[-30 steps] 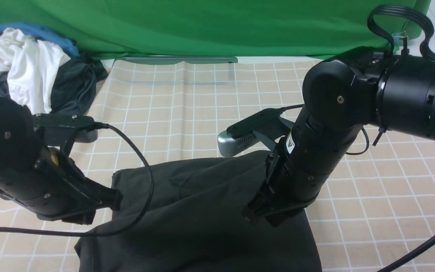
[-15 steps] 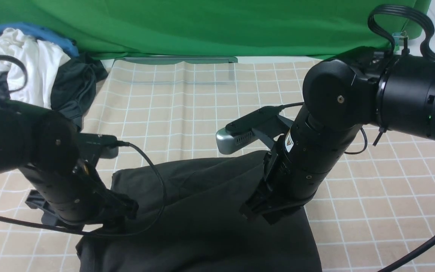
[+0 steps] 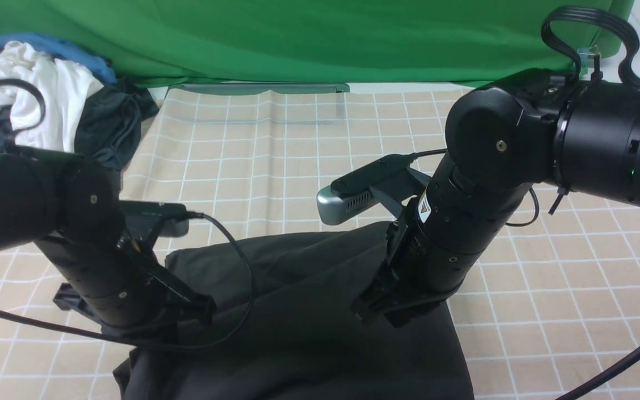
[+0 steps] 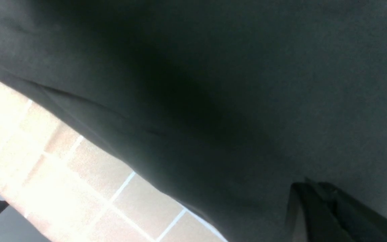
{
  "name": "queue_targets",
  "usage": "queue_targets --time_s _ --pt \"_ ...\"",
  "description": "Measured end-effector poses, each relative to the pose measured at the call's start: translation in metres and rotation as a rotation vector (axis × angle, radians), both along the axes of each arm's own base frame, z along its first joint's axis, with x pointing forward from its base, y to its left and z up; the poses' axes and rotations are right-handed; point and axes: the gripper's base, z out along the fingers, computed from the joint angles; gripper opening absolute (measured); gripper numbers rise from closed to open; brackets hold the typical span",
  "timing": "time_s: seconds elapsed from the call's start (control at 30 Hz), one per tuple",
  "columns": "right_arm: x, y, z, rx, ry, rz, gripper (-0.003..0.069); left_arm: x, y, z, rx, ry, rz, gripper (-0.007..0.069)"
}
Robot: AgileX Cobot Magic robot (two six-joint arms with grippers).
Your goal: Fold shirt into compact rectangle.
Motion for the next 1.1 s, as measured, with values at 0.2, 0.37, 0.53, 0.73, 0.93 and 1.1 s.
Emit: queue_targets --time_s 0.2,0.37,0.53,0.73,0.93,1.1 --pt "0.000 0.000 0.000 0.002 -0.003 -0.001 0.0038 -0.002 0.005 0.028 0.009 -0.115 0.021 0.0052" --pt "0.001 0.001 0.000 0.009 -0.012 -0.003 0.0038 -0.004 0.011 0.038 0.046 -0.168 0.065 0.0052" --pt "0.002 0.001 0.001 0.017 -0.023 -0.005 0.0038 -0.001 0.012 0.034 0.058 -0.168 0.073 0.0052" --pt "0.003 0.002 0.001 0.021 -0.030 -0.006 0.0038 0.005 0.011 0.029 0.074 -0.181 0.059 0.0070" --pt "0.008 -0.005 0.002 -0.004 -0.054 -0.033 0.0038 0.008 0.013 0.029 0.100 -0.210 0.035 0.0251" --pt "0.033 -0.041 0.009 0.008 -0.069 -0.182 0.0044 0.013 0.013 0.049 0.118 -0.220 0.036 0.0316"
